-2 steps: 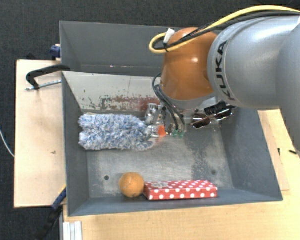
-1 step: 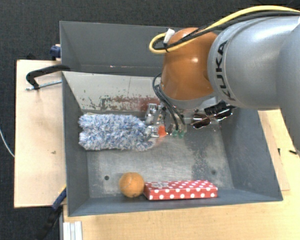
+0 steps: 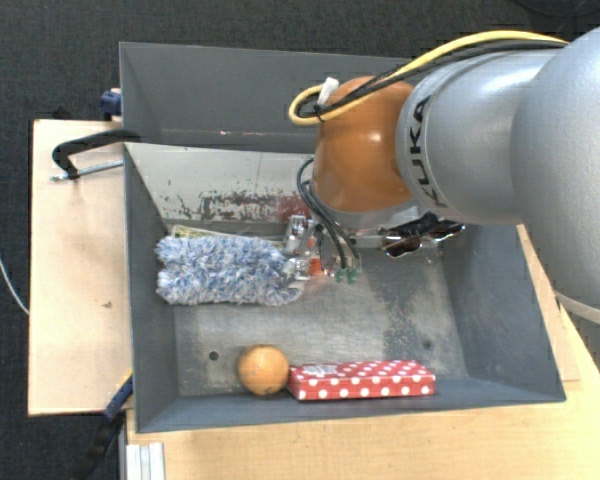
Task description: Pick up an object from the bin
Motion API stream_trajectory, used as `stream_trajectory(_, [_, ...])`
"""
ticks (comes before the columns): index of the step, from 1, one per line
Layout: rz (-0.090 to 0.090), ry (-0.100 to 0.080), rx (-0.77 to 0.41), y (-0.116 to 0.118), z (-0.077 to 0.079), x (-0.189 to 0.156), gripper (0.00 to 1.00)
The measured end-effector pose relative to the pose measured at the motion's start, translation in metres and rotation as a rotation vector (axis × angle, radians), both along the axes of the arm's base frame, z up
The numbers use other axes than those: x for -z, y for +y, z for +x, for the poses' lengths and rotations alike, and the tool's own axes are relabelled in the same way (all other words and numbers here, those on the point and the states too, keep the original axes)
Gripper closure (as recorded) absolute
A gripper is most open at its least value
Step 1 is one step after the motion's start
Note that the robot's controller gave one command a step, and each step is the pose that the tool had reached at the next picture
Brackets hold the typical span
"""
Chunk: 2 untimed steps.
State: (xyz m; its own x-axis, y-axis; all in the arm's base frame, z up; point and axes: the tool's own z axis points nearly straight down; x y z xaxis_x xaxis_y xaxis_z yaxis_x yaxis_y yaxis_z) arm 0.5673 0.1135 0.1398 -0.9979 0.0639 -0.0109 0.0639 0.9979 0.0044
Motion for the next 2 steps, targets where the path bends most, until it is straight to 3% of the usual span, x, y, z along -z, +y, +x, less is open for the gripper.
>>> stream_trajectory(1, [-0.002, 0.011, 0.024, -0.0241, 0.0012, 0.0656, 1.0])
stream_trajectory(2, [-0.002, 0.007, 0.024, -0.0205, 0.0006, 0.0578, 1.0])
